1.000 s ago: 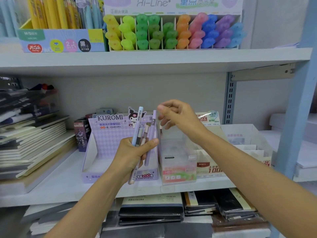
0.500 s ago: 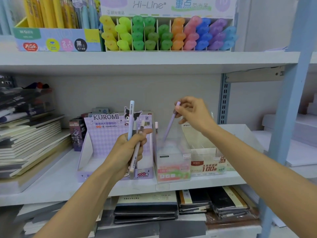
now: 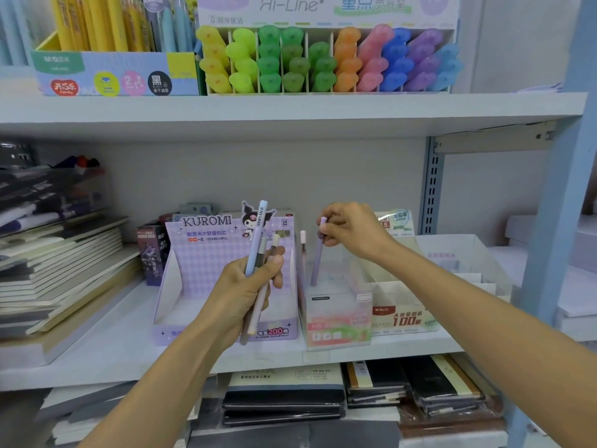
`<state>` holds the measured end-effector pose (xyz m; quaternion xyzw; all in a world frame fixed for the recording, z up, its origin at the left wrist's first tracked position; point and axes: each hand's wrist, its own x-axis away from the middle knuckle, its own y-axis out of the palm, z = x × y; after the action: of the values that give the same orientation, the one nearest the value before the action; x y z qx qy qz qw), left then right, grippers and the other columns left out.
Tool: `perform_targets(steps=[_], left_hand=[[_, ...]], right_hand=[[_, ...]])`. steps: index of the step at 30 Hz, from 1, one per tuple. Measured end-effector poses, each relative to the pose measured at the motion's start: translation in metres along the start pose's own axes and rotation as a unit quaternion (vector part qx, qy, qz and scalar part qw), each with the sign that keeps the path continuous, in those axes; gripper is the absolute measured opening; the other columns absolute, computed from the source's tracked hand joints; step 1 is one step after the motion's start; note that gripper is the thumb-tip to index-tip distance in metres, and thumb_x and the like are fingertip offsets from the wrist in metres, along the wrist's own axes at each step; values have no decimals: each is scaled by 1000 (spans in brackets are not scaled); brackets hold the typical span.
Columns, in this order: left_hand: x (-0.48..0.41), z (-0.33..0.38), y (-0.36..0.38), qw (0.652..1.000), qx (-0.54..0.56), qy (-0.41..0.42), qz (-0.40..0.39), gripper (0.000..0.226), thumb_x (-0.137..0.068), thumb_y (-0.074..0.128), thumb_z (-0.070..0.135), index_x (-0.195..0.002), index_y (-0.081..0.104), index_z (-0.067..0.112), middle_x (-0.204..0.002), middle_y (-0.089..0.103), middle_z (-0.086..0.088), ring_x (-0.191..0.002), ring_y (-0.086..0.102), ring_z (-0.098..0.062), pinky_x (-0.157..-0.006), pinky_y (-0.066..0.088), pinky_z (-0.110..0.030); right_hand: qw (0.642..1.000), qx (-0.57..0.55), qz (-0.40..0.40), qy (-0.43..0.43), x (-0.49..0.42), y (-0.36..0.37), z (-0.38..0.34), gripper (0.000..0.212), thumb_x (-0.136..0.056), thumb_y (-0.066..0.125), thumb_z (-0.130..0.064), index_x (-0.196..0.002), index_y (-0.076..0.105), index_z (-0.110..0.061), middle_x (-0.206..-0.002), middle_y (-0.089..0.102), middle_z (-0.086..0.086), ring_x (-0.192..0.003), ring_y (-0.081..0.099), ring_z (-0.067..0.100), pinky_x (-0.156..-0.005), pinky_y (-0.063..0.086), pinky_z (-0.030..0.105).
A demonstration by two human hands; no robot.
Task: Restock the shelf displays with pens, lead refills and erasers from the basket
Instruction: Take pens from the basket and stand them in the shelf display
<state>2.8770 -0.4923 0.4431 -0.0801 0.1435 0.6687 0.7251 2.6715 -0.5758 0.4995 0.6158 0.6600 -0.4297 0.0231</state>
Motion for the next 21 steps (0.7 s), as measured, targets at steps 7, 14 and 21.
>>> perform_targets(steps=[7, 14, 21], left_hand=[[-2, -5, -4, 1000, -1, 5, -19, 48, -74, 73, 42, -106, 60, 9, -86, 73, -18, -40, 27, -11, -37, 30, -20], [-1, -4, -4, 1000, 8, 27, 6, 39, -66, 78, 40, -89, 64, 11, -82, 73, -11, -39, 34, -11, -38, 35, -20], [3, -1, 1, 999, 2, 23, 37, 37, -58, 82, 43, -81, 70, 17, -49, 42, -1, -39, 34, -11, -38, 35, -20]], right_hand=[[999, -18, 37, -29, 0, 10, 1, 18, -88, 66, -4, -101, 57, -11, -73, 70, 12, -65, 71, 20, -63, 61, 29], [991, 117, 56, -36, -2, 18, 3, 8, -85, 72, -14, -81, 67, -9, -69, 69, 4, -60, 68, 17, -54, 53, 23], [998, -26, 56, -29, 10, 7, -18, 13, -90, 68, -27, -91, 71, -14, -72, 70, -1, -52, 63, 5, -50, 45, 19]])
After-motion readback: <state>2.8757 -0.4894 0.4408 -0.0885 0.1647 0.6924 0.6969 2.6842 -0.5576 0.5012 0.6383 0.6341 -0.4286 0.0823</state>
